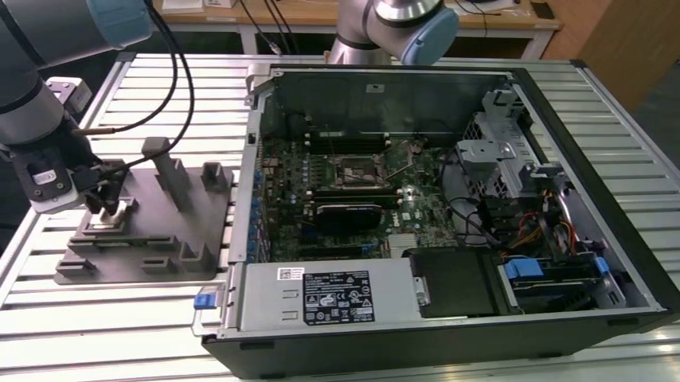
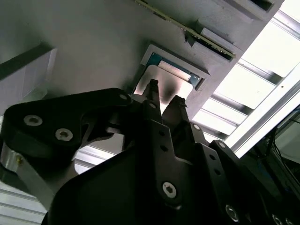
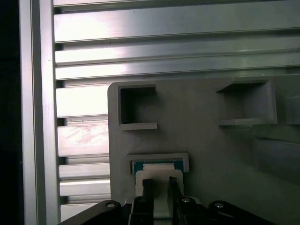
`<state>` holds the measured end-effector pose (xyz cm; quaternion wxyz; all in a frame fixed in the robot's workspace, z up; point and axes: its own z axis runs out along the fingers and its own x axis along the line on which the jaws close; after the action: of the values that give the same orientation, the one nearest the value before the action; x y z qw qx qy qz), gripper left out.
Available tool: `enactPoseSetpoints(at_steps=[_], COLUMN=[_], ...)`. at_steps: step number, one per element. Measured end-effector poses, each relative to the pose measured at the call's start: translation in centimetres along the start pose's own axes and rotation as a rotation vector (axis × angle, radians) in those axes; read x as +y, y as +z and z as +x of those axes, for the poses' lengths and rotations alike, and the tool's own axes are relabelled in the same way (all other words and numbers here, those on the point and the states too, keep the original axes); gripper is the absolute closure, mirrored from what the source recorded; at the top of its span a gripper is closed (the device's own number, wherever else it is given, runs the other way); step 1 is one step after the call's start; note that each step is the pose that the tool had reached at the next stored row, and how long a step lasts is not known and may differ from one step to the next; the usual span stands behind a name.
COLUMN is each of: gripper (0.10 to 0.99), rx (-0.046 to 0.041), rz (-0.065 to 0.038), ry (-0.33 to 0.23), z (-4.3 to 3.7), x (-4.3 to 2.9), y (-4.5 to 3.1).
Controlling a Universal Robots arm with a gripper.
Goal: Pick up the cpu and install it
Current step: 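Pick up the cpu and move it towards the insertion slot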
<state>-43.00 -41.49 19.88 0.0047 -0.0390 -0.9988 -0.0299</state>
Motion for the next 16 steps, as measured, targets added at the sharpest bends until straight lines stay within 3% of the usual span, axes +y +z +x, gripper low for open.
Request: enactPoseSetpoints(at_steps=[1,2,4,5,7,8,10,16], gripper=[0.792,0.792,0.675,0.675,0.561,0.561,0.439,0.439], rx=[0.0,0.0001,0.0,0.0,0.0,0.0,0.0,0.0023], rz=[0.0,0.0,0.0,0.0,0.0,0.0,0.0,0.001], ry=[0.0,0.0,0.0,0.0,0.0,0.0,0.0,-0.039], z=[0.0,0.0,0.0,0.0,0.0,0.0,0.0,-0.03], x=[0.0,0.0,0.0,0.0,0.0,0.0,0.0,-0.01], y=[0.0,0.0,0.0,0.0,0.0,0.0,0.0,0.18])
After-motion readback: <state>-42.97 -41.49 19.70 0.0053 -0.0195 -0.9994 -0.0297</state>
